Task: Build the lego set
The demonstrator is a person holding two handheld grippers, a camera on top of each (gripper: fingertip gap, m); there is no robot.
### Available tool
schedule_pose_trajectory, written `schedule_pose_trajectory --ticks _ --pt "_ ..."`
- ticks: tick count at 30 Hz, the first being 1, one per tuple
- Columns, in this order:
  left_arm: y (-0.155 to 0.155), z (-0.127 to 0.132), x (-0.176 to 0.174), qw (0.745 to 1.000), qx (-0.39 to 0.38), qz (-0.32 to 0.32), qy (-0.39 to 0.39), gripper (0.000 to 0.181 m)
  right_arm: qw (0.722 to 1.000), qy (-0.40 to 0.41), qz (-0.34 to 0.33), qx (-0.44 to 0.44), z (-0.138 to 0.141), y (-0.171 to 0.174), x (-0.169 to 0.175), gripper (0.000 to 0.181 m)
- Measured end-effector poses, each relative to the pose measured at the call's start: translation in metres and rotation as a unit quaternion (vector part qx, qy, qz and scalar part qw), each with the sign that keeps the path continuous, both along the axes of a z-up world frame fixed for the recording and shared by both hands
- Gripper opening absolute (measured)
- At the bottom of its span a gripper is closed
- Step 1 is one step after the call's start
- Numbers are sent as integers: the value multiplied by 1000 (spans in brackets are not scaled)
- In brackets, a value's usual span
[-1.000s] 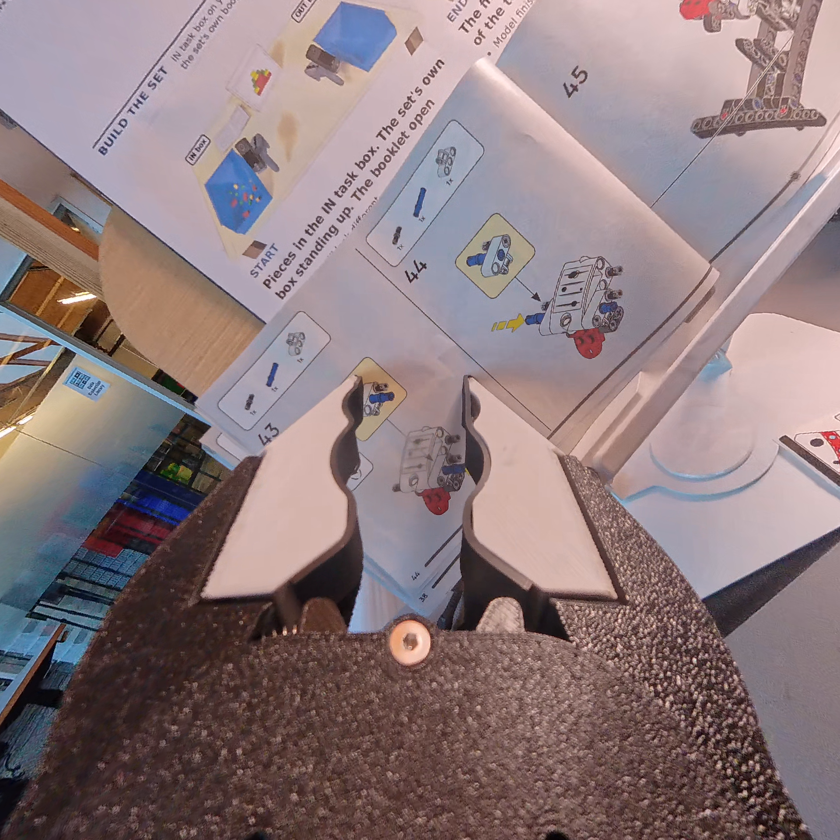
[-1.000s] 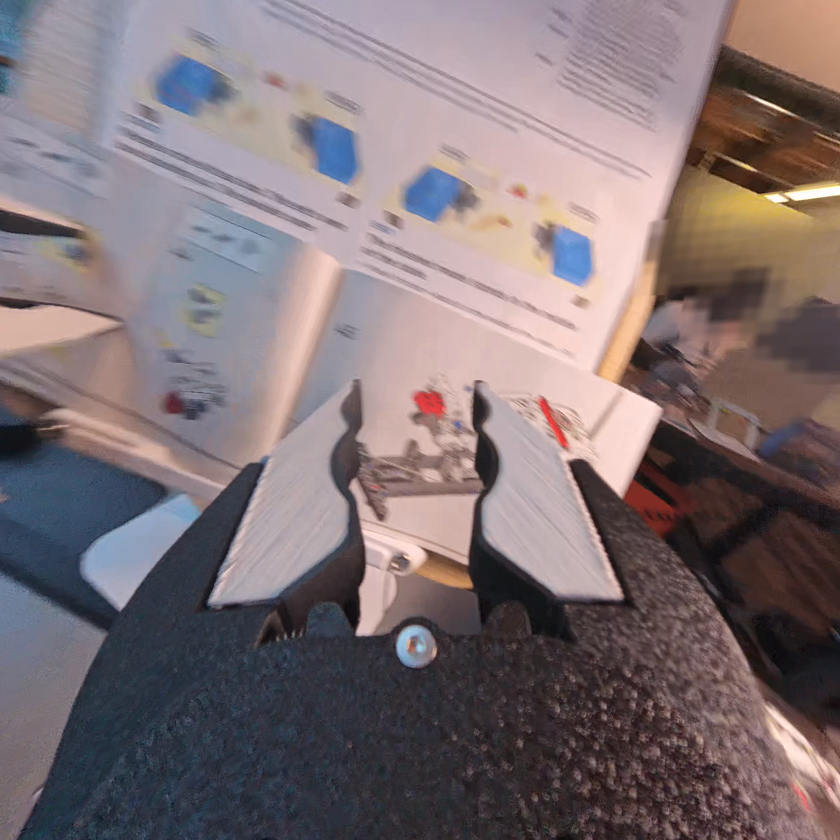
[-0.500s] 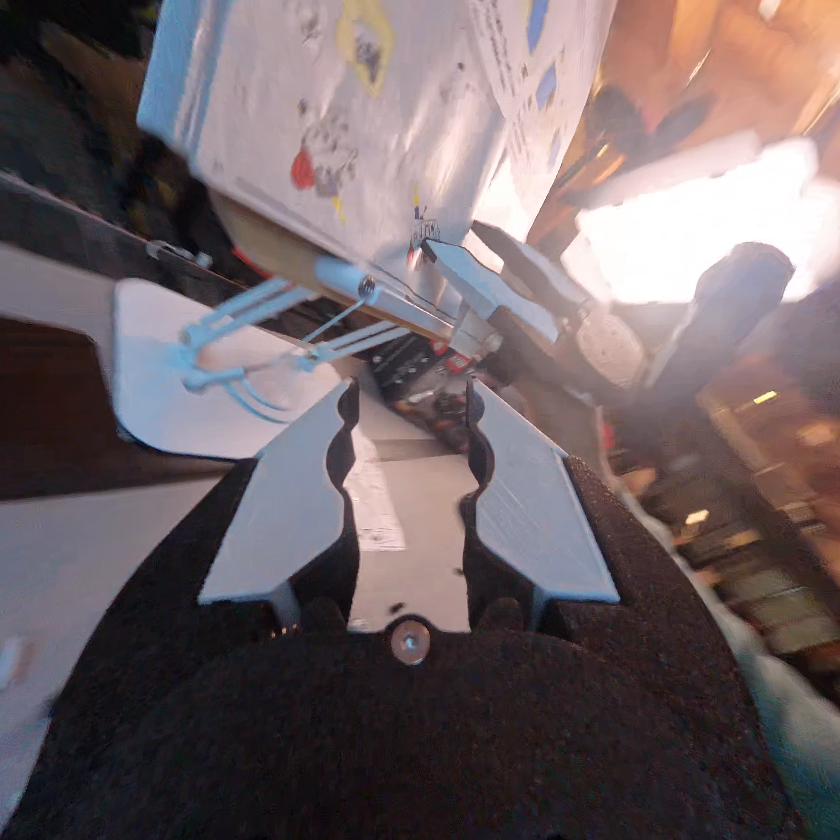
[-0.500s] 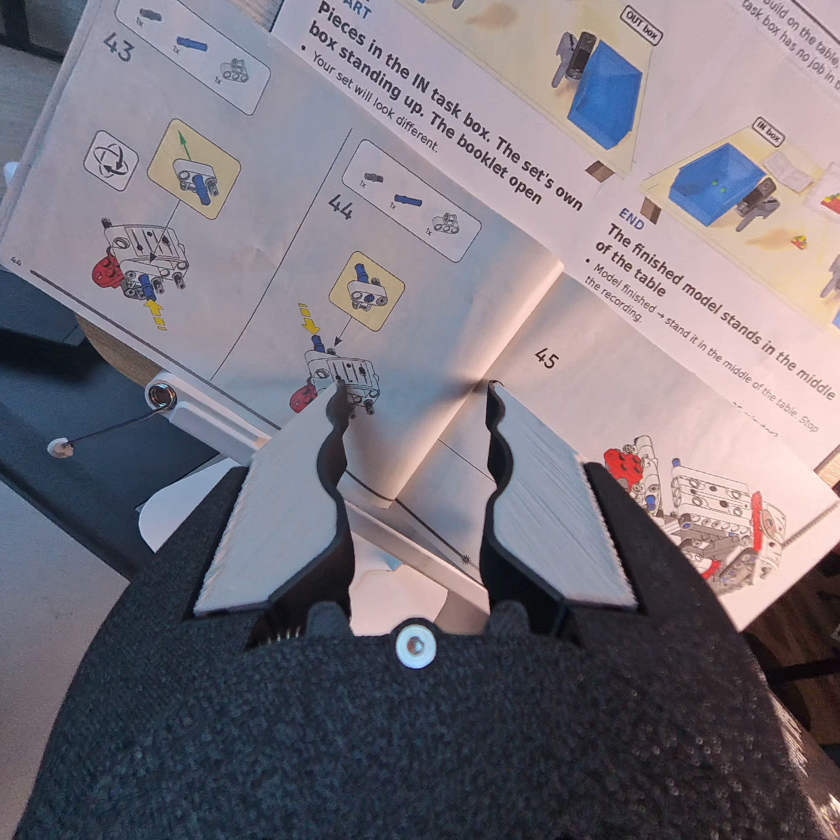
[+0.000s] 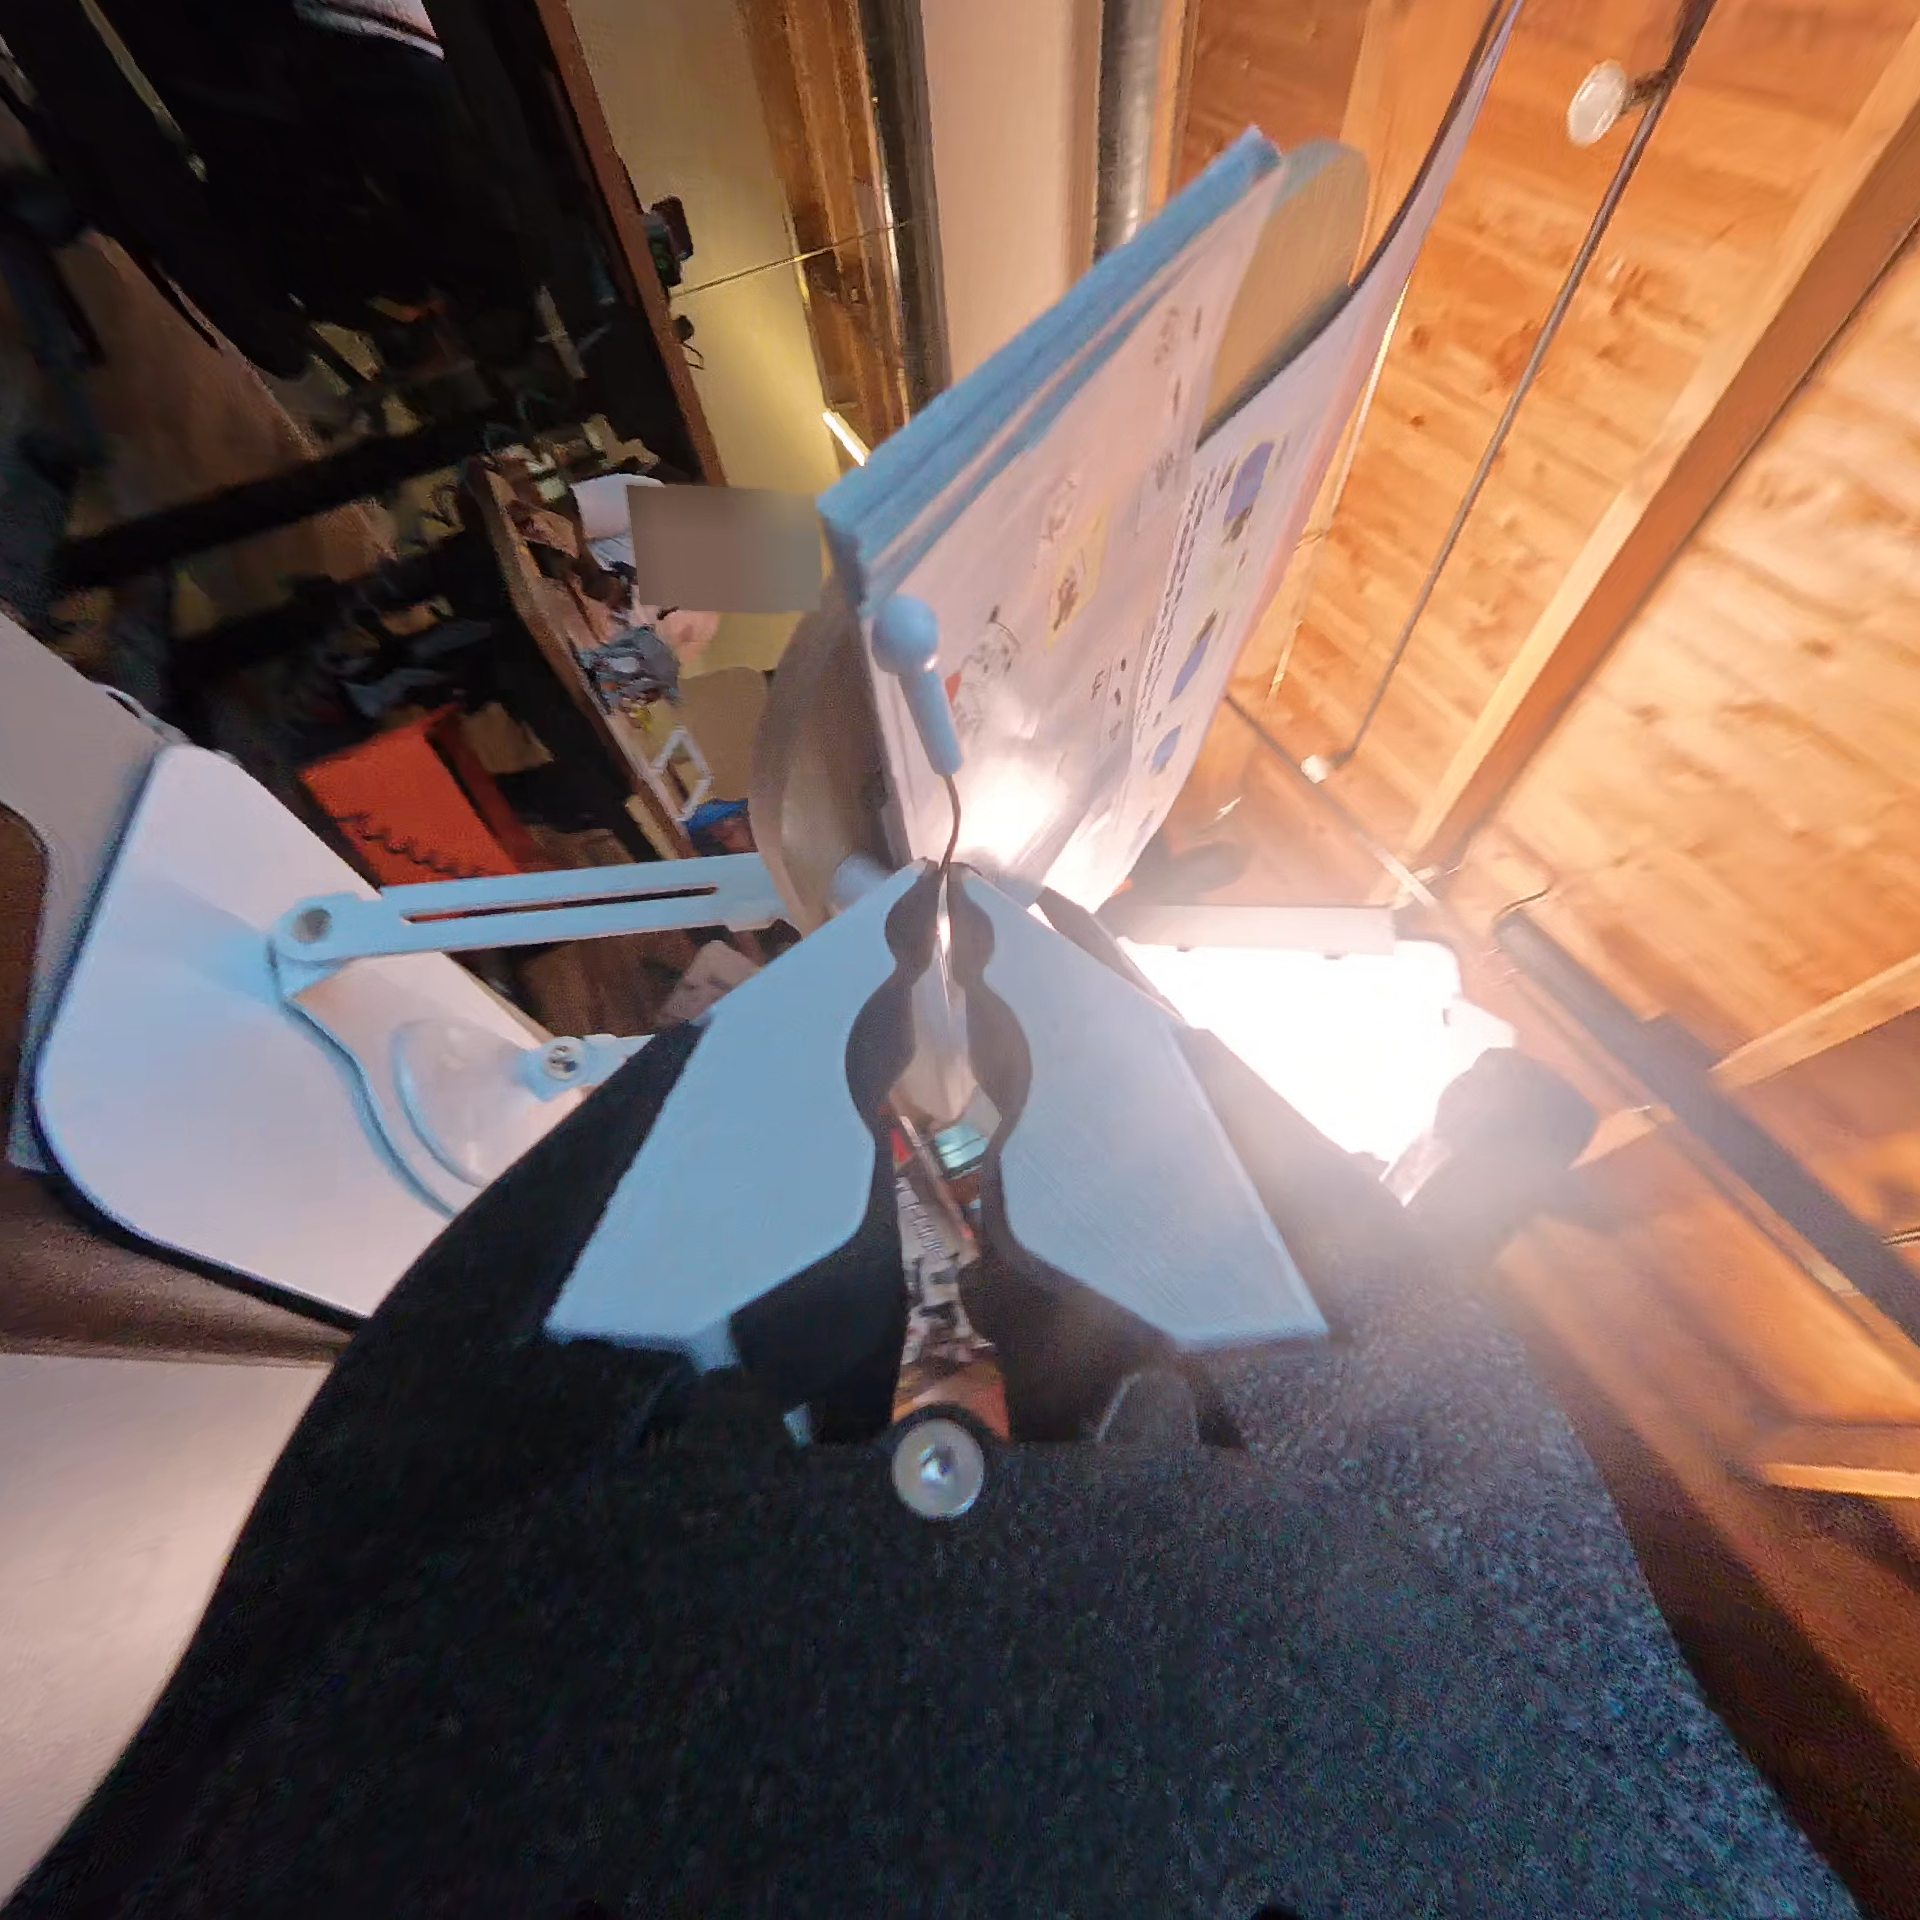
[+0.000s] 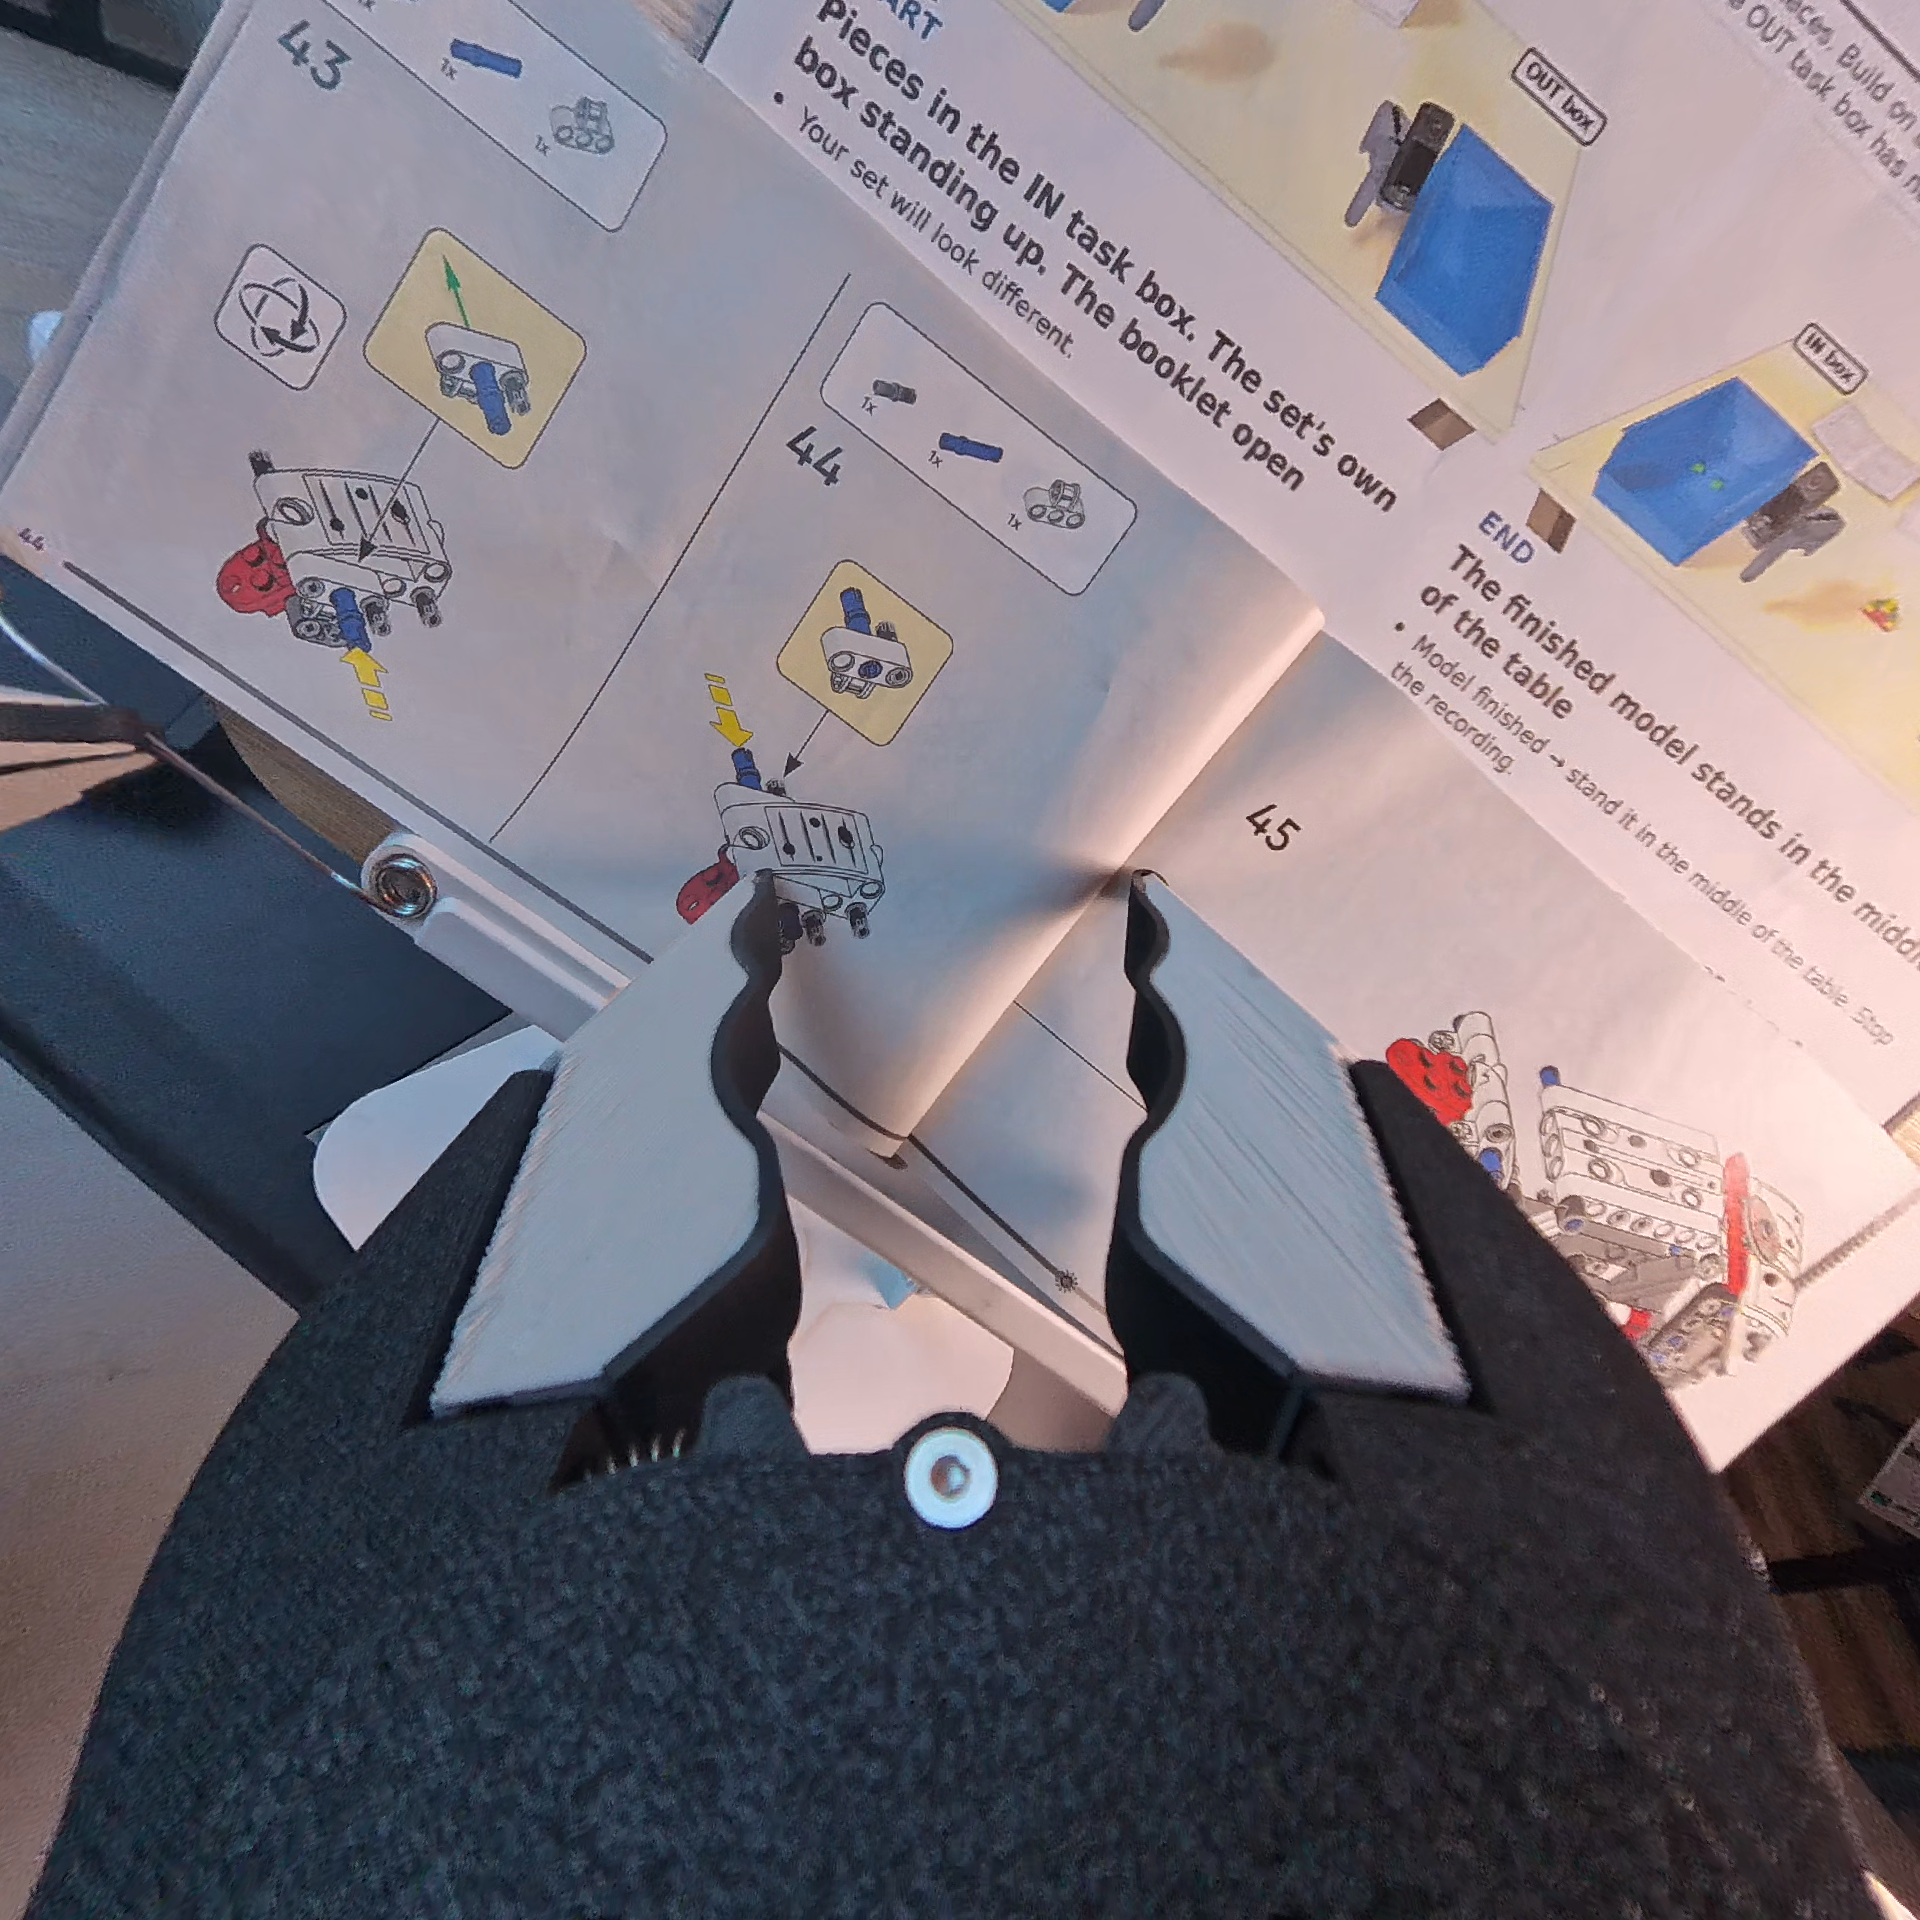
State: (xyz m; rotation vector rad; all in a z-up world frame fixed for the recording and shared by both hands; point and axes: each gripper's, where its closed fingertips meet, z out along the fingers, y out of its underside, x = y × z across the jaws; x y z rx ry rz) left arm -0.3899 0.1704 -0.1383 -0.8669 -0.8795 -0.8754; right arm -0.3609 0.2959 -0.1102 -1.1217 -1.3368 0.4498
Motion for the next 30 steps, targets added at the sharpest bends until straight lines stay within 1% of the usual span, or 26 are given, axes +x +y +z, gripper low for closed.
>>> schedule_pose_trajectory --ticks 1,2,4,5,6,7,8,9,10,11,13,14,15,16,18,20,21,22,23,24,25,26,27,30 --pt "0 4 1 999 -26 12 32 0 1000 0 -1 0 -1 1 0 66" --pt "-1 16 5 997 -28 17 67 0 1000 2 -3 -2 0 1 0 67" --pt "3 36 16 986 -66 30 149 0 1000 4 -2 -1 -2 -1 -1 67" --pt "12 42 25 973 -105 25 204 0 1000 3 -1 3 -2 -2 -2 67" --pt "21 41 28 955 -157 22 249 0 1000 2 -2 4 -3 -2 -2 67" --pt "24 42 27 943 -186 26 274 0 1000 1 -1 3 -4 -2 -2 67" --pt "23 42 25 939 -201 27 278 0 1000 2 0 0 -4 -2 -2 67" --pt "17 39 22 940 -207 30 270 0 1000 1 1 -1 -4 -2 -1 67" --pt "10 34 23 946 -202 32 251 1 1000 1 2 1 -4 -2 -1 66" --pt "4 27 29 959 -184 21 217 7 1000 2 3 3 -4 -2 -2 66" --pt "3 7 55 982 -131 -56 120 36 1000 5 4 4 -2 -2 -3 66" --pt "5 -2 68 988 -101 -95 68 49 1000 6 3 4 -2 -3 -4 67" --pt "7 -10 77 990 -73 -122 18 58 1000 8 3 3 -1 -3 -4 67" --pt "11 -17 82 989 -45 -135 -29 65 1000 9 2 2 -1 -4 -5 67" --pt "20 -28 80 987 -11 -129 -97 80 1000 7 1 2 0 -5 -7 67" --pt "30 -41 64 986 1 -86 -145 90 1000 6 -1 1 1 -6 -8 67" --pt "30 -46 50 982 22 -55 -180 91 1000 7 -2 -1 1 -7 -8 67" --pt "28 -52 35 976 46 -21 -212 84 1000 8 -3 -3 1 -8 -9 67" --pt "24 -56 23 972 61 8 -228 73 1000 10 -3 -5 1 -9 -9 67" --pt "23 -56 16 971 73 21 -225 49 1000 10 -4 -6 1 -10 -10 67" --pt "20 -47 13 973 99 20 -207 10 1000 9 -4 -7 1 -10 -10 67" --pt "18 -38 11 975 118 18 -190 0 1000 8 -5 -5 2 -11 -11 67" --pt "15 -31 10 979 112 24 -169 0 1000 6 -3 -5 2 -11 -11 67" --pt "6 -2 1 995 52 58 -59 0 1000 2 -3 0 5 -12 -9 67"
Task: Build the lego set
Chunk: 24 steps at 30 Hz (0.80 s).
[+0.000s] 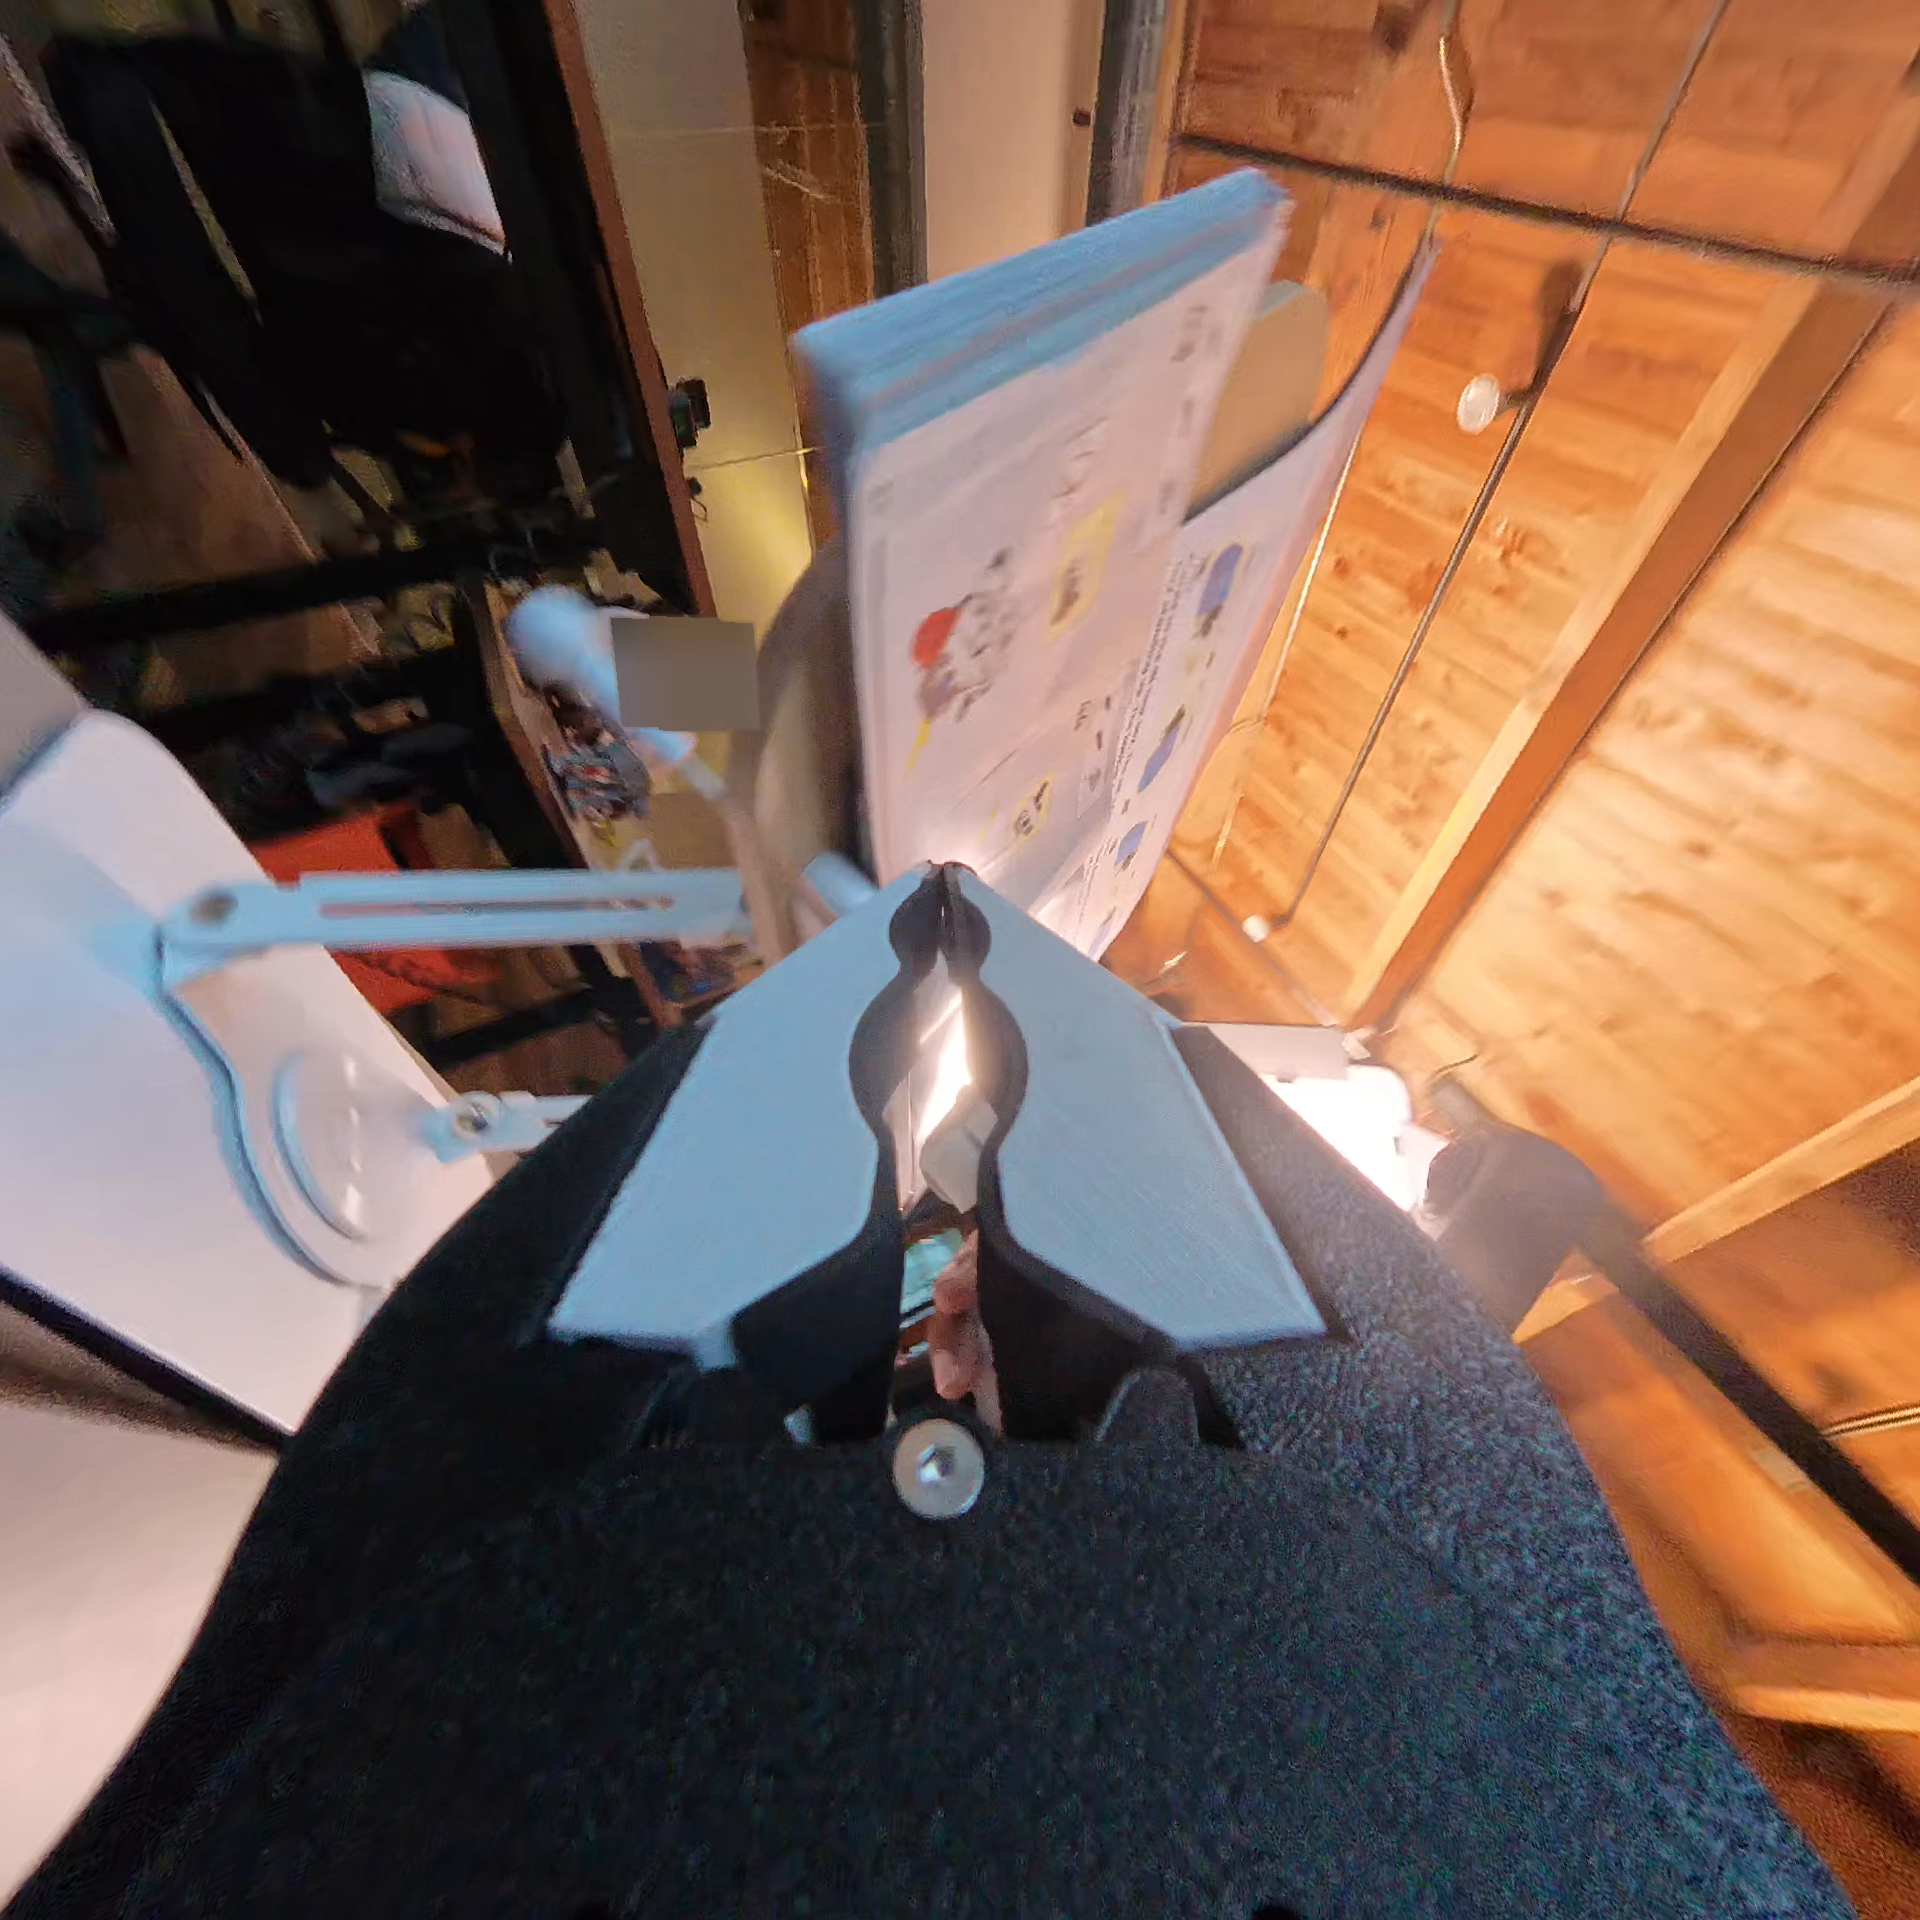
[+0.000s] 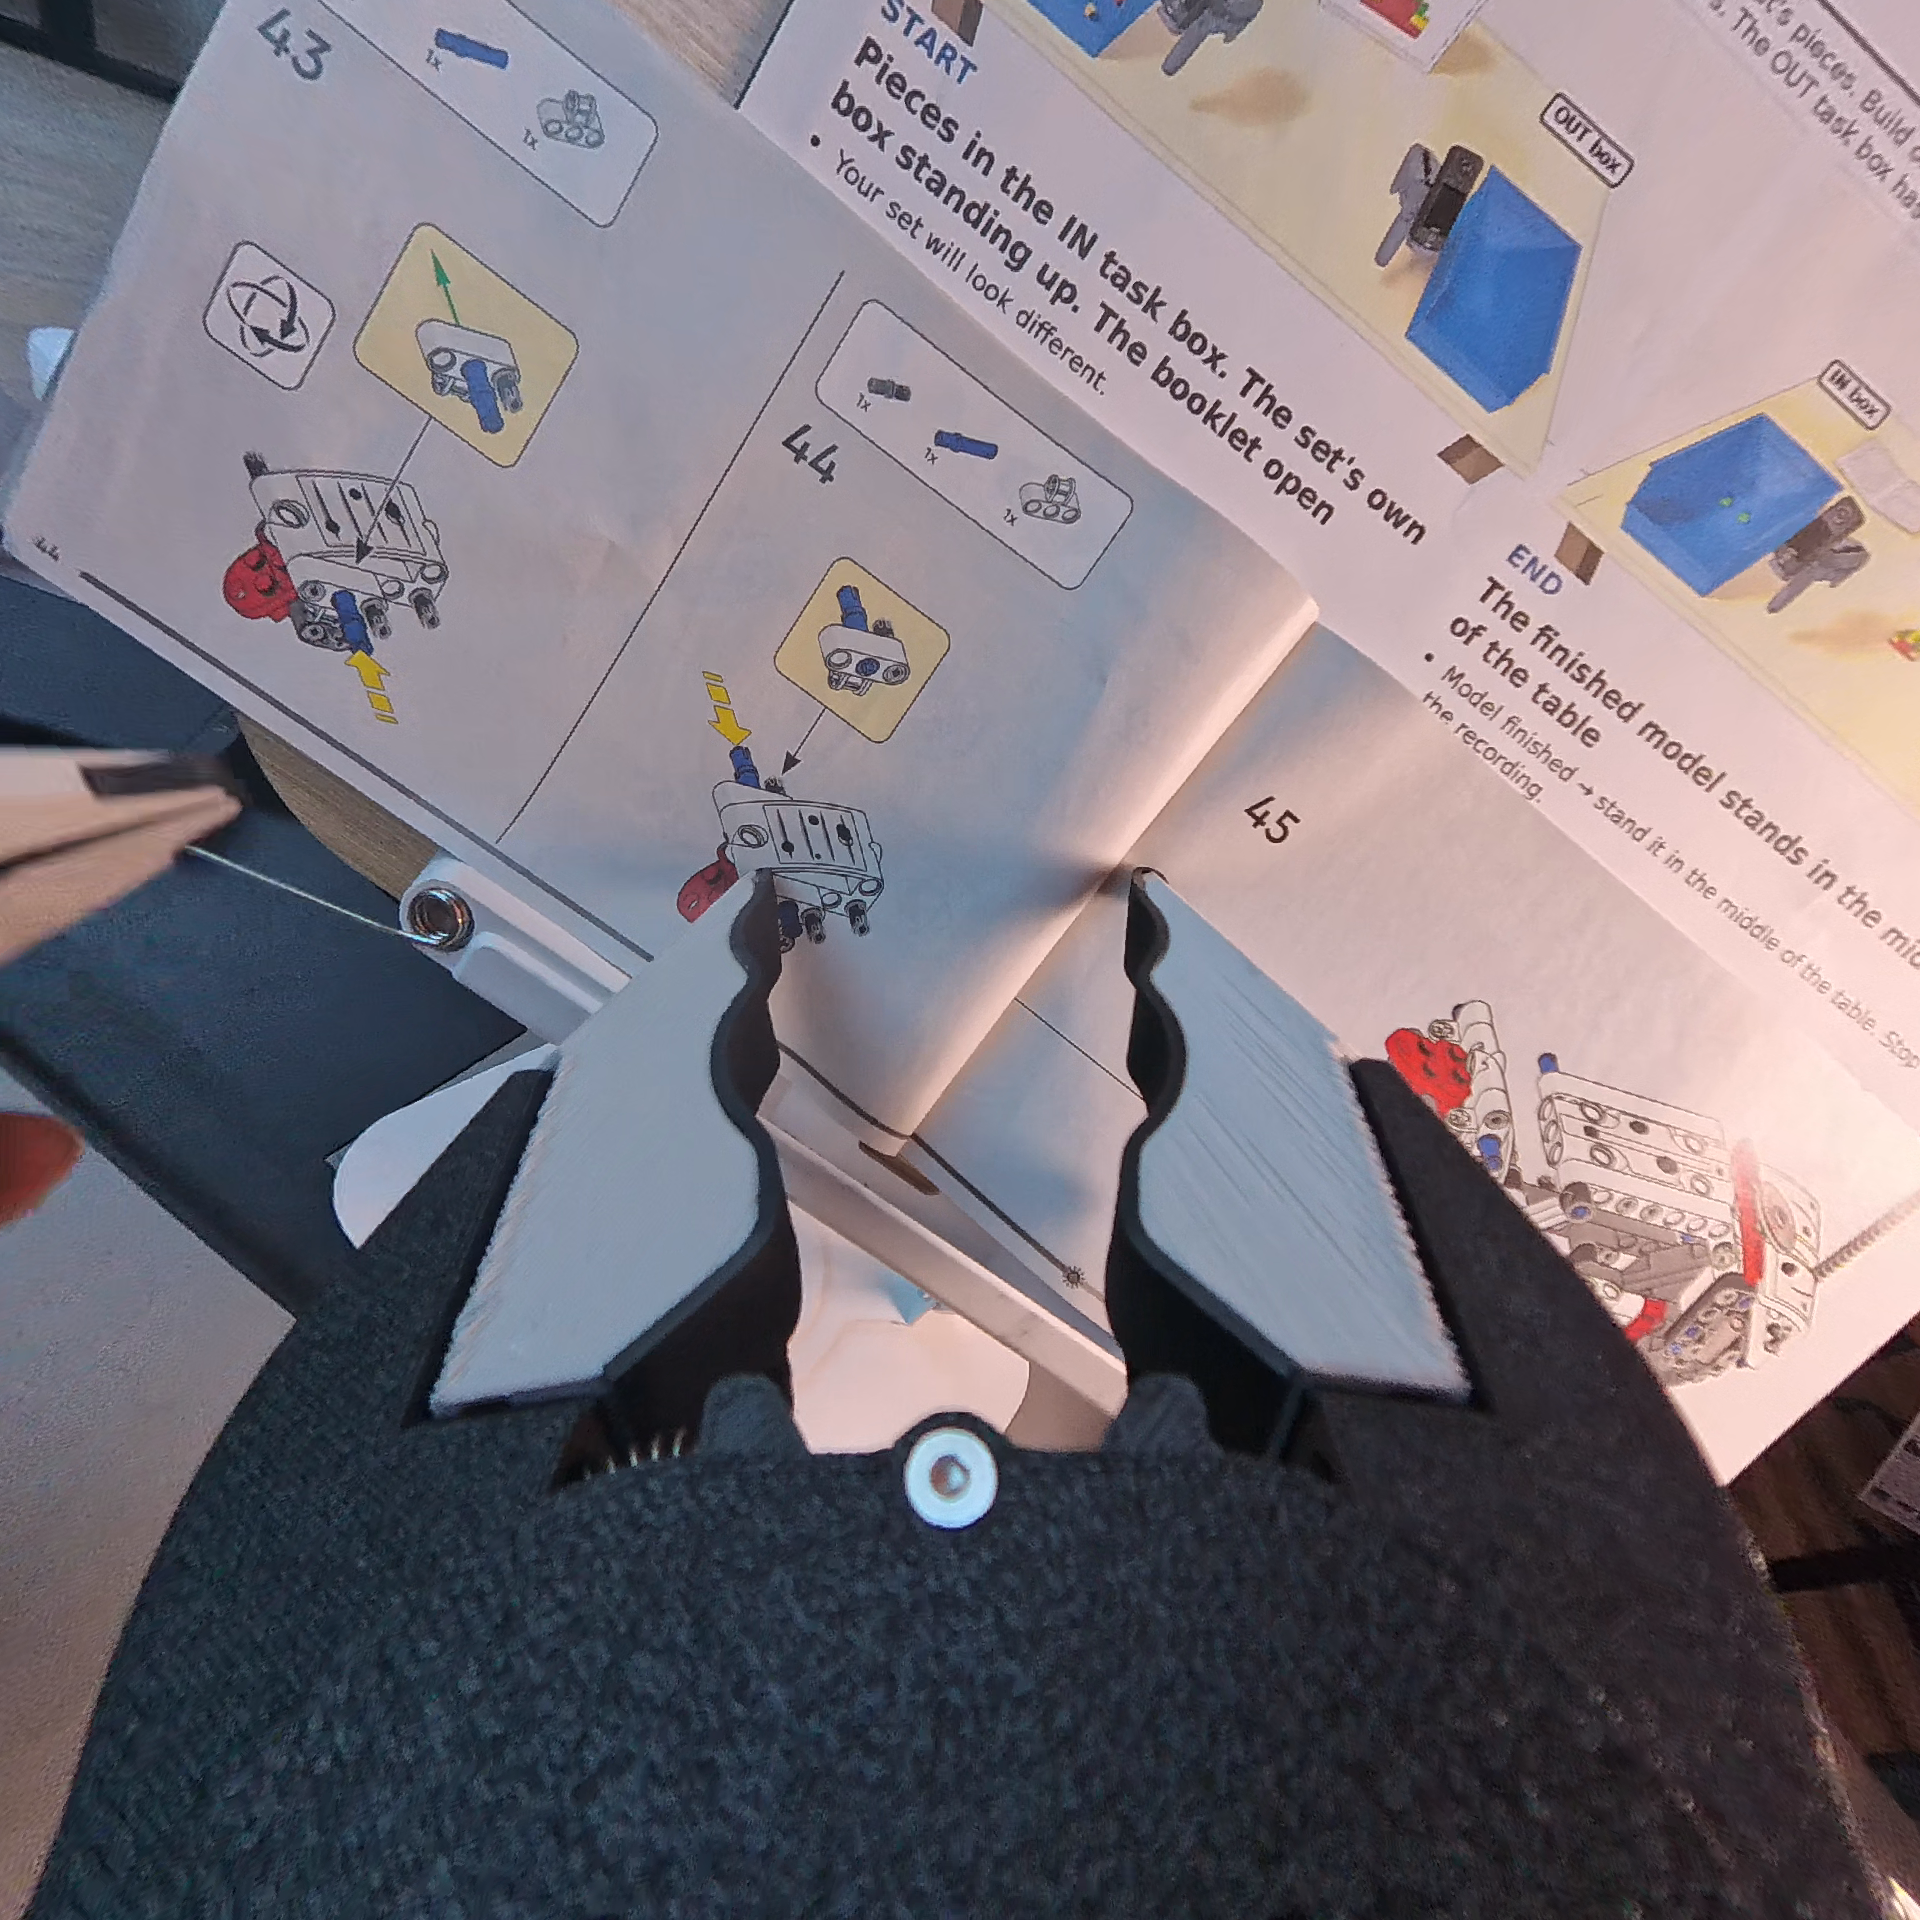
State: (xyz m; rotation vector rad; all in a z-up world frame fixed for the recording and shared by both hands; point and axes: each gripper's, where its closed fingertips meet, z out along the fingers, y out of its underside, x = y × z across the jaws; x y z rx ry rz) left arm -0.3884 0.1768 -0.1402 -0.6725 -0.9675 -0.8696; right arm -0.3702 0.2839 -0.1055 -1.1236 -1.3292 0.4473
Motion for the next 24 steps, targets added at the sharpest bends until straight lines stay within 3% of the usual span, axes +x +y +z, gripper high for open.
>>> schedule_pose_trajectory --ticks 3,6,7,8,11,17,24 --pt "0 41 5 978 -111 38 170 0 1000 1 -5 -4 3 2 4 67" --pt "23 62 23 901 -258 36 348 0 1000 1 -7 -9 4 6 9 67" --pt "24 64 20 879 -294 46 372 0 1000 0 -6 -11 4 6 10 67" --pt "21 67 17 881 -299 44 363 0 1000 0 -6 -12 4 6 10 67" --pt "11 57 22 926 -253 -2 281 4 1000 0 -5 -11 4 6 9 67" --pt "3 -9 36 941 -261 -31 212 37 1000 -1 -4 -11 4 6 10 67" --pt "11 -50 58 977 -183 -94 62 49 1000 0 -4 -10 5 7 11 67"
